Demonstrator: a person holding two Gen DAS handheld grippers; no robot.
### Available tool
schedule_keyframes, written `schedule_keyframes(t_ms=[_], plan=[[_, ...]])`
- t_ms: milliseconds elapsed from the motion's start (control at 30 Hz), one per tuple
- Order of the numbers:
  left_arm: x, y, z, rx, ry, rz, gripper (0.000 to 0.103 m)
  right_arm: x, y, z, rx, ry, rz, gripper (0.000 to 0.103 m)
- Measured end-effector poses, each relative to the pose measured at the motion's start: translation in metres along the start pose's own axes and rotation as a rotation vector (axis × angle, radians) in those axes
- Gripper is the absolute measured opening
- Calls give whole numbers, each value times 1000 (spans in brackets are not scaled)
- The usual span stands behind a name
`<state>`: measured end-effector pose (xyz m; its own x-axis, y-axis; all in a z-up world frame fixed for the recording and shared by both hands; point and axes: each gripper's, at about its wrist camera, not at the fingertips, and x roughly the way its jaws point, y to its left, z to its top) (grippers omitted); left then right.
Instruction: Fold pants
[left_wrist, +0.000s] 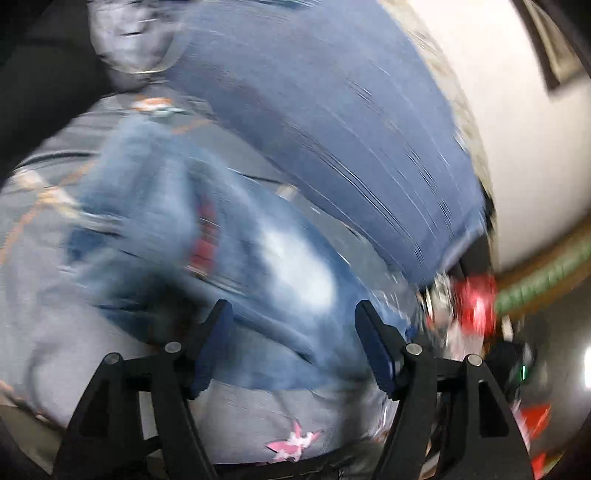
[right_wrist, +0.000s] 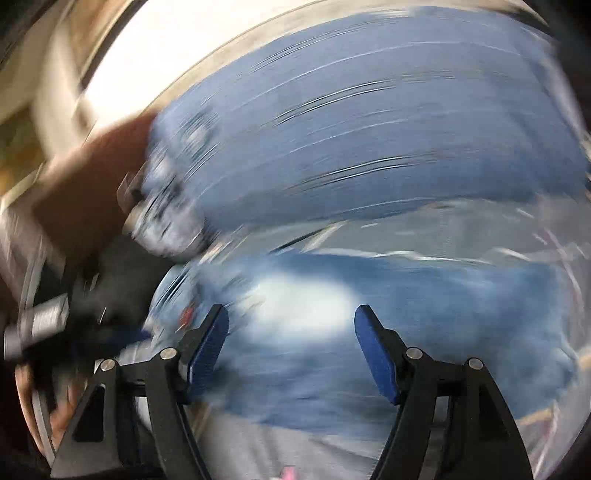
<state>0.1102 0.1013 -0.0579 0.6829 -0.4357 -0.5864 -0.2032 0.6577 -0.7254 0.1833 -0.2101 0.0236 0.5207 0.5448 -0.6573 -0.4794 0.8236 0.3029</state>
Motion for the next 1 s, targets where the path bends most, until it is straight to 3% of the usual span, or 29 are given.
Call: schedule_keyframes(t_ms=[100, 167, 267, 400, 467, 533, 567, 667, 700, 733, 833, 933, 1000], plan=[[-5, 34, 24, -60, -15, 49, 69, 41, 51, -1, -99, 76, 85, 73], [-5, 58, 31, -99, -52, 42, 69, 75, 79, -11, -155, 120, 119, 73], [1, 88, 29, -186, -36, 31, 68, 109, 99, -36, -209, 153, 112, 70], [6, 90, 30, -172, -28, 20, 68, 144, 96, -48, -206, 245, 52, 48], [11, 95, 32, -195, -11, 2, 68, 147, 92, -46, -199, 243, 32, 46], [23, 99, 37, -232, 18, 8, 68, 149, 84, -45, -172, 252, 34, 25], [28, 99, 37, -241, 34, 19, 67, 155, 81, -42, -170, 258, 16, 10], [33, 95, 39, -247, 24, 37, 65, 151, 73, -34, -113, 242, 65, 5], [32, 94, 40, -246, 10, 44, 61, 147, 74, -33, -113, 230, 67, 4], [31, 94, 43, -249, -7, 50, 51, 142, 76, -31, -112, 212, 73, 4], [31, 101, 47, -283, -25, 30, 43, 121, 78, -24, -102, 165, 112, 4], [26, 104, 45, -304, -52, 26, 19, 113, 79, -26, -120, 146, 115, 3], [13, 97, 41, -288, -102, 4, 16, 108, 73, -30, -108, 147, 130, 2]])
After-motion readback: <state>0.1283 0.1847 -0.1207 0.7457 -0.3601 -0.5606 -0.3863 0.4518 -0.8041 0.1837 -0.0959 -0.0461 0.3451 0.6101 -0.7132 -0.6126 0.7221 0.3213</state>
